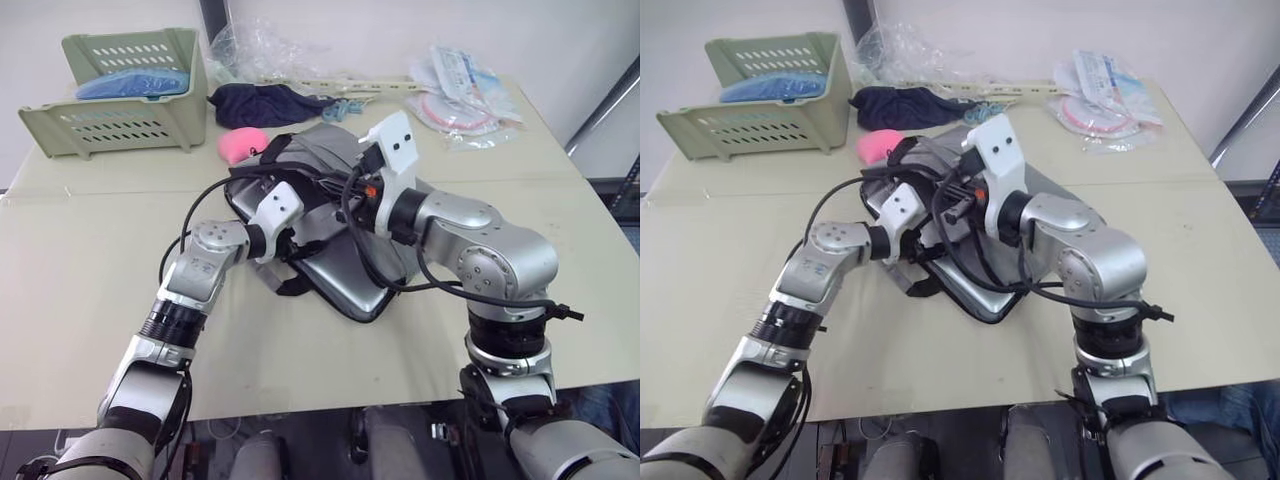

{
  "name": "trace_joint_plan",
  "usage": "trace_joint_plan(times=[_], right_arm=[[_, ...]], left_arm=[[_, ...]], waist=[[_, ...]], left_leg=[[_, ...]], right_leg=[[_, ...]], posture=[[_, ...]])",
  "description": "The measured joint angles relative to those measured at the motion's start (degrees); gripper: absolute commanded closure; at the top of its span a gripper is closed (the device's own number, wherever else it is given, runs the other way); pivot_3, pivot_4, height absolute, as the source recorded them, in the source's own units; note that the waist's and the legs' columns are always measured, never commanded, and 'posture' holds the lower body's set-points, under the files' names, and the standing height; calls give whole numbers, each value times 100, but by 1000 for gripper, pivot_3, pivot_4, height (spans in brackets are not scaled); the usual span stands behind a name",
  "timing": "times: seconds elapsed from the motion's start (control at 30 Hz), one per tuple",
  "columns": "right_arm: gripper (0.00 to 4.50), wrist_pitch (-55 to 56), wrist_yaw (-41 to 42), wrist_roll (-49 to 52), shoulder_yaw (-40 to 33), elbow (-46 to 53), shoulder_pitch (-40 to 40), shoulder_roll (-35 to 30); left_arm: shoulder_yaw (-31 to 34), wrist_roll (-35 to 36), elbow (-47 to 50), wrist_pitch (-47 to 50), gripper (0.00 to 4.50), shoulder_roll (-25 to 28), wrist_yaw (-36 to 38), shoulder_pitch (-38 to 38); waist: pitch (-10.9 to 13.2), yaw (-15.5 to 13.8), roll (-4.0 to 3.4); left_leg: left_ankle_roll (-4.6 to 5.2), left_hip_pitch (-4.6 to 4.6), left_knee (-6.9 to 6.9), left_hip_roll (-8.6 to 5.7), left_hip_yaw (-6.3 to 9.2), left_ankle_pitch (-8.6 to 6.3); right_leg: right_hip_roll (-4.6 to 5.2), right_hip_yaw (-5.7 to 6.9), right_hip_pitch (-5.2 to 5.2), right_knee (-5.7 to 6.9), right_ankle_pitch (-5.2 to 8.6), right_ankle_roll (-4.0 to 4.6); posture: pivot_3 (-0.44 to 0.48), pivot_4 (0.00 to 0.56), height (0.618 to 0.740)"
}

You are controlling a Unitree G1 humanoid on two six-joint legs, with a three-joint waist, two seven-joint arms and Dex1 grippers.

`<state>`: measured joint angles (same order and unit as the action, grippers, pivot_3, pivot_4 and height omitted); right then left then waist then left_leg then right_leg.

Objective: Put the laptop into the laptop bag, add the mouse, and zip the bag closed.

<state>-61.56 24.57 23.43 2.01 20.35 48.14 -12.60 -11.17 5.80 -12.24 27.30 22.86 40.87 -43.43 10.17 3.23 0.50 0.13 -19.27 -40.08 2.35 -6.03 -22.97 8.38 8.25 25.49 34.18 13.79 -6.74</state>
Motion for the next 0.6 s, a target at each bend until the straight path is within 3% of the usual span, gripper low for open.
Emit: trace_joint_plan(times=[0.33,0.6], right_arm=[[4475,0,-155,73,-64,0,10,106],[4475,0,-202,91,-66,0,33,113]], left_arm=[[-54,-67,-321,63,1621,-412,-36,-232],[-6,-73,-437,58,1621,-421,-120,-284]], waist=[[0,-6,0],[0,-1,0]], left_leg=[[0,-1,-2,0,0,0],[0,0,-2,0,0,0]], right_leg=[[0,0,0,0,0,0],[0,0,0,0,0,0]], posture=[[0,150,740],[0,150,740]])
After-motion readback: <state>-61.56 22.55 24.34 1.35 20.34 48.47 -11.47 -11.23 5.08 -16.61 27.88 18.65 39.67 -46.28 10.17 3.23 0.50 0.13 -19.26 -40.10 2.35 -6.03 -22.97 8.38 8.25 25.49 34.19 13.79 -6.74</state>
